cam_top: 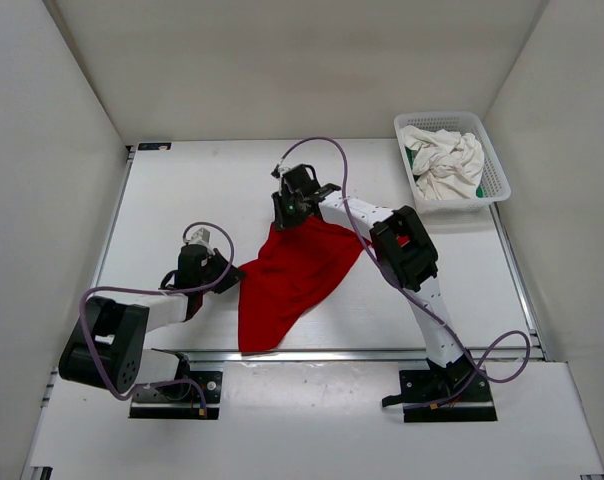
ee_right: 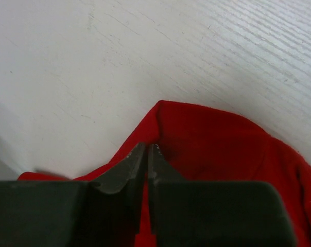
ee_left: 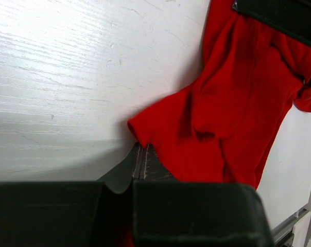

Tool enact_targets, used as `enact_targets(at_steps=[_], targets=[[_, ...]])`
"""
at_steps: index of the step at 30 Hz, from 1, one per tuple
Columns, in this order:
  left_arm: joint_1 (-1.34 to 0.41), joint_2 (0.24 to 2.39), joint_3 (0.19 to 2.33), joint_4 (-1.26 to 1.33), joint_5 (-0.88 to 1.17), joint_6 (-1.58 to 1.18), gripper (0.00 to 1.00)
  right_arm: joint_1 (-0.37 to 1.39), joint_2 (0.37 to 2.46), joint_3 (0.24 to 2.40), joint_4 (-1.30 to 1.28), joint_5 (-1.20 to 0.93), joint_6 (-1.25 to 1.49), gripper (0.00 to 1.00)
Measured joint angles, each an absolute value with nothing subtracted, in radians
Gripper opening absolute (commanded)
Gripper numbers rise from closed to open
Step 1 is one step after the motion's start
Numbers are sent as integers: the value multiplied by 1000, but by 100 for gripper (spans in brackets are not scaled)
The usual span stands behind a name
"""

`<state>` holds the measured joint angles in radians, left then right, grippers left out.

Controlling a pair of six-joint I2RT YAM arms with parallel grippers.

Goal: Fold and stack the t-shirts
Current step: Move the tshirt to the center of the board, then flatten out the tshirt

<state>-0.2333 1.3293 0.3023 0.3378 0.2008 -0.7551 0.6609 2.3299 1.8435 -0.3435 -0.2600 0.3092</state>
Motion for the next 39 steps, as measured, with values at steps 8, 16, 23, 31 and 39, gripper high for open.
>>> enact_targets(at_steps=[8, 16, 23, 31, 39], targets=[[-215, 1412, 339, 360, 213, -782, 0, 651, 2232, 1729, -344, -247, 314, 0], [-114, 1500, 474, 375, 232, -825, 0, 590, 1654, 1272, -247, -205, 364, 0], [11, 1502, 588, 369, 251, -878, 0, 601, 1114, 849, -291, -121, 428, 0], [121, 1500, 733, 321, 236, -891, 19, 649, 734, 478, -560, -117, 647, 18], [130, 1399, 683, 259, 193, -863, 49, 527, 765, 509, -551, -160, 646, 34]])
